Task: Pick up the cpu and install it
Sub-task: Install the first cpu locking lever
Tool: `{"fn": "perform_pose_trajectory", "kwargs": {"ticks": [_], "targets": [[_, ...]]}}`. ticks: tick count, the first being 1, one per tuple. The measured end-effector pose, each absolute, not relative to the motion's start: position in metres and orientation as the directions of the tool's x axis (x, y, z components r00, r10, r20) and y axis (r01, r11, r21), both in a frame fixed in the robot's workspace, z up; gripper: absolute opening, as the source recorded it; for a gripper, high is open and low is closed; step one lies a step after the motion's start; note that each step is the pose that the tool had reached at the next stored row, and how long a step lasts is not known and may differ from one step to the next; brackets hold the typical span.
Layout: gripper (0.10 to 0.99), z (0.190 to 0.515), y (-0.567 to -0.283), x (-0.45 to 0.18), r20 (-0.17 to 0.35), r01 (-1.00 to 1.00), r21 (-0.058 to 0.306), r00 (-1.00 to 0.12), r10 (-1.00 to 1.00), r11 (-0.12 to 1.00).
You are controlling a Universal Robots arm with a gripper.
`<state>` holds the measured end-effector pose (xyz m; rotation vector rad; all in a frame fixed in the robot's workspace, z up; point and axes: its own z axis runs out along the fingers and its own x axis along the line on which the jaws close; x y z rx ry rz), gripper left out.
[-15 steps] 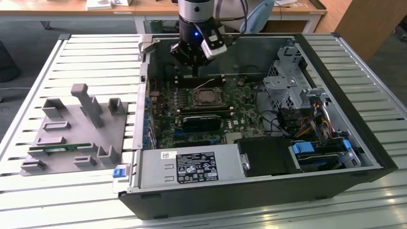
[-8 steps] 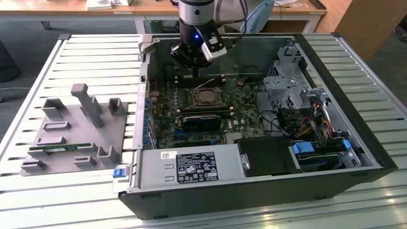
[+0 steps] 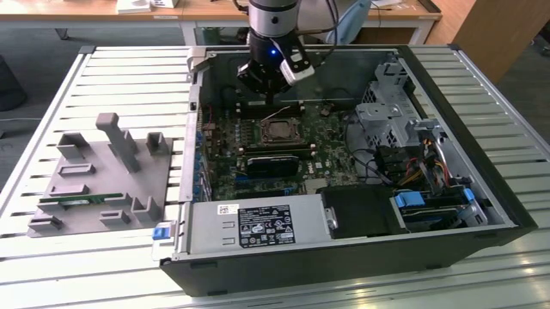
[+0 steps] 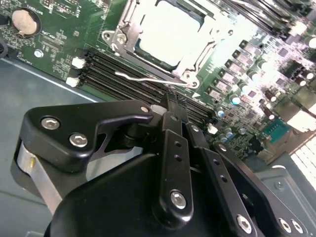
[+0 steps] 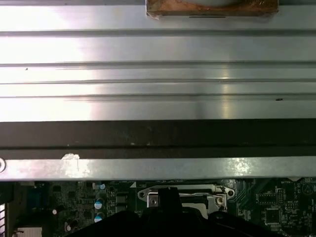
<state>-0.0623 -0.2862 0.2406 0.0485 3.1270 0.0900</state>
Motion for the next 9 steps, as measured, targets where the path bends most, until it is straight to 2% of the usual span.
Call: {"fn": "perform_pose_trajectory", "kwargs": {"ticks": [9], "targets": [[0.106, 0.2352, -0.2861, -0.0564, -0.012, 0.031, 0.057, -0.999, 0.031, 0.998]]}}
